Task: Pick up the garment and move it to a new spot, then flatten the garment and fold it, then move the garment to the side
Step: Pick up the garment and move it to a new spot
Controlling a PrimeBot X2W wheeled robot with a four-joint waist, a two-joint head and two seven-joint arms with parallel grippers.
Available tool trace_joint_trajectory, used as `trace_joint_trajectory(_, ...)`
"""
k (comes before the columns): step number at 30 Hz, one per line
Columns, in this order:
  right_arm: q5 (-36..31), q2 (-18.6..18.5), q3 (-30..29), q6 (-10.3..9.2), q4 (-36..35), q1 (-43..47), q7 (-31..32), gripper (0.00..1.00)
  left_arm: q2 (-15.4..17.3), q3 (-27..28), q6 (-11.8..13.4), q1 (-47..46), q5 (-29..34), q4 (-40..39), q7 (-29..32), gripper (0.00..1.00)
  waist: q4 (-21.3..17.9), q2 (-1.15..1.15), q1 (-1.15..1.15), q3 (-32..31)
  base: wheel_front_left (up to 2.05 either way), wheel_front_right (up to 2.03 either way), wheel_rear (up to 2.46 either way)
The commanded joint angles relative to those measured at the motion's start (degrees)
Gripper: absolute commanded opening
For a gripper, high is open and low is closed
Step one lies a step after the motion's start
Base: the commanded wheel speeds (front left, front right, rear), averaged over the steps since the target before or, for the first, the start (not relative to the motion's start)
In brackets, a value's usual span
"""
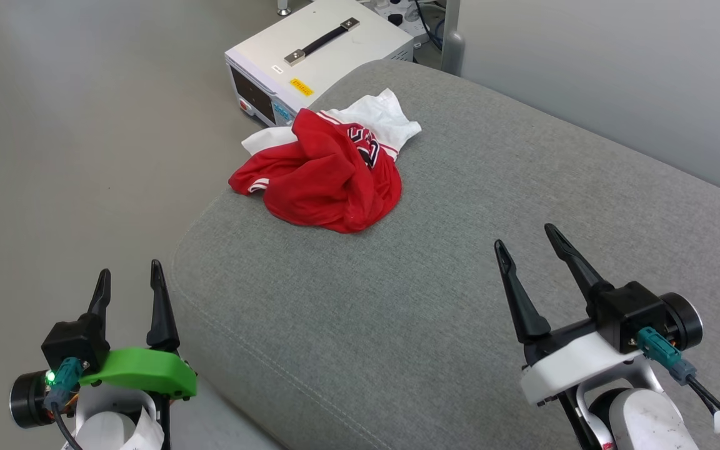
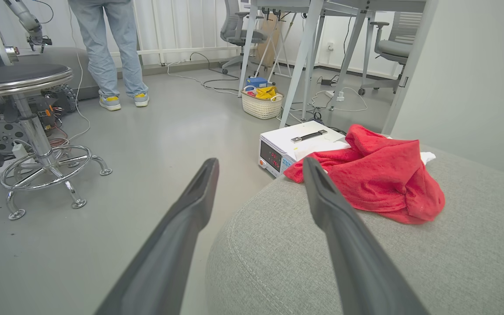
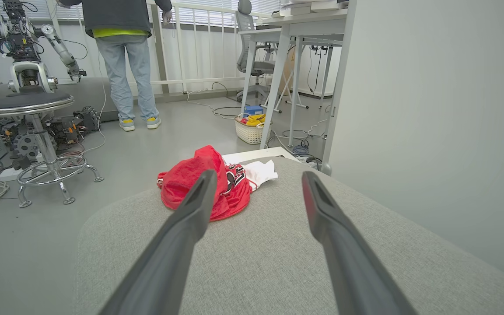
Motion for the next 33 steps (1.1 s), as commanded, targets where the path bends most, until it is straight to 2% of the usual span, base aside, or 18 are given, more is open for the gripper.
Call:
trace_joint_trajectory(1,0.17,-0.3,0.16,0.39,-0.15,-1.01,-0.31,1.0,0.42,0.41,-0.46,-1.23,0.04,0.64,-0.62,1.0,0.45,0.0,-0.01,0.15,0.0,0.0,0.0)
trace_joint_trajectory(5,0.31,-0.31,0.01,0.4,-0.47,-1.2,-0.07,1.0,0.91,0.64,-1.02,-2.95,-0.3,2.34,-1.02,1.0,0.8,0.0,-0.01,0.78,0.0,0.0,0.0)
trace_joint_trajectory(11,-0.56,-0.31,-0.55,0.4,-1.3,-2.01,0.95,1.0,2.69,-0.19,-2.26,-7.98,-1.57,6.31,-0.89,1.0,-0.65,0.0,-0.01,2.49,0.0,0.0,0.0)
trace_joint_trajectory(15,-1.1,-0.31,-0.66,0.4,-1.88,-2.74,1.69,1.0,4.52,-1.66,-3.06,-12.98,-2.98,9.08,2.02,1.0,-2.14,0.0,-0.01,4.03,0.0,0.0,0.0)
trace_joint_trajectory(23,-2.71,-0.31,0.58,0.4,-2.85,-5.63,3.34,1.0,10.53,-6.37,-3.89,-26.12,-9.53,15.67,10.87,1.0,-7.11,0.0,-0.01,9.04,0.0,0.0,0.0)
trace_joint_trajectory(33,-4.36,-0.43,2.52,0.4,-4.09,-10.56,4.21,1.0,20.63,-16.86,-3.93,-39.23,-25.01,25.58,23.56,1.0,-14.33,0.0,-0.01,16.55,0.0,0.0,0.0)
